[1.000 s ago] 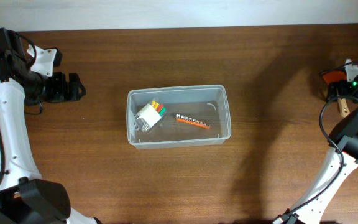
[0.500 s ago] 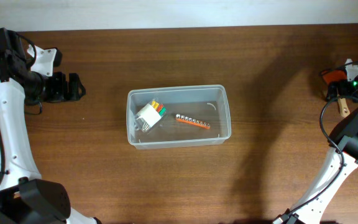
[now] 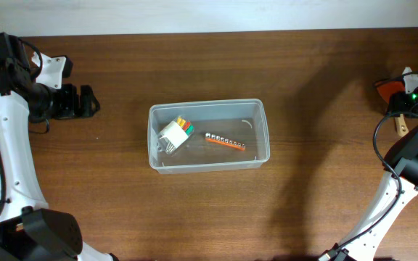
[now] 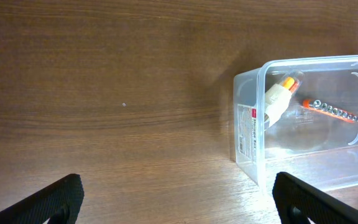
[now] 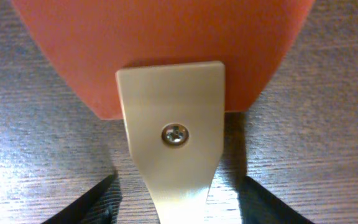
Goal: Pack container
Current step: 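Lower and close the right gripper on the scraper's wooden handle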
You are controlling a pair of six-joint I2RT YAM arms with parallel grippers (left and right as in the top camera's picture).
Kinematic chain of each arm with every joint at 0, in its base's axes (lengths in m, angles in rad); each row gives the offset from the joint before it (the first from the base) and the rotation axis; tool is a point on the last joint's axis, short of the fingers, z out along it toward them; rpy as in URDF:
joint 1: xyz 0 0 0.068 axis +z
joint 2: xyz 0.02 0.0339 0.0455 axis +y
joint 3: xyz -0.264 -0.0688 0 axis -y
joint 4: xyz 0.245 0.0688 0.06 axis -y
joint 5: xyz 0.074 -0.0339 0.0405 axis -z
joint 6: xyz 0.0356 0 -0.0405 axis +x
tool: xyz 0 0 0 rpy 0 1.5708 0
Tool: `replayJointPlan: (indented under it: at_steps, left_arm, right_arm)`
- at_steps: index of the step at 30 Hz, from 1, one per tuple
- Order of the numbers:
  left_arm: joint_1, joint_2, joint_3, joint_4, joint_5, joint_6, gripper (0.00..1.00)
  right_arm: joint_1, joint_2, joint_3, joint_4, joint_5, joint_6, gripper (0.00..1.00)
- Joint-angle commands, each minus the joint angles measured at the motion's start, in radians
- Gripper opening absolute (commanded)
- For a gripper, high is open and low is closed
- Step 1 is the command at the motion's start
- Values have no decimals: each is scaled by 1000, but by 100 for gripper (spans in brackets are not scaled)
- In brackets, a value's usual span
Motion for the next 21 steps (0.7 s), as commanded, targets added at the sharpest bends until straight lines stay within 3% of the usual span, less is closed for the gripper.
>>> replayJointPlan:
  at_steps: [1, 21]
  left_arm:
    - [4, 5, 21, 1, 15, -10, 99]
    - [5, 5, 21, 1, 15, -10, 99]
  right_arm:
    - [3, 29, -10, -1, -5, 10, 52]
    - [9, 17, 40, -74, 2, 36, 10]
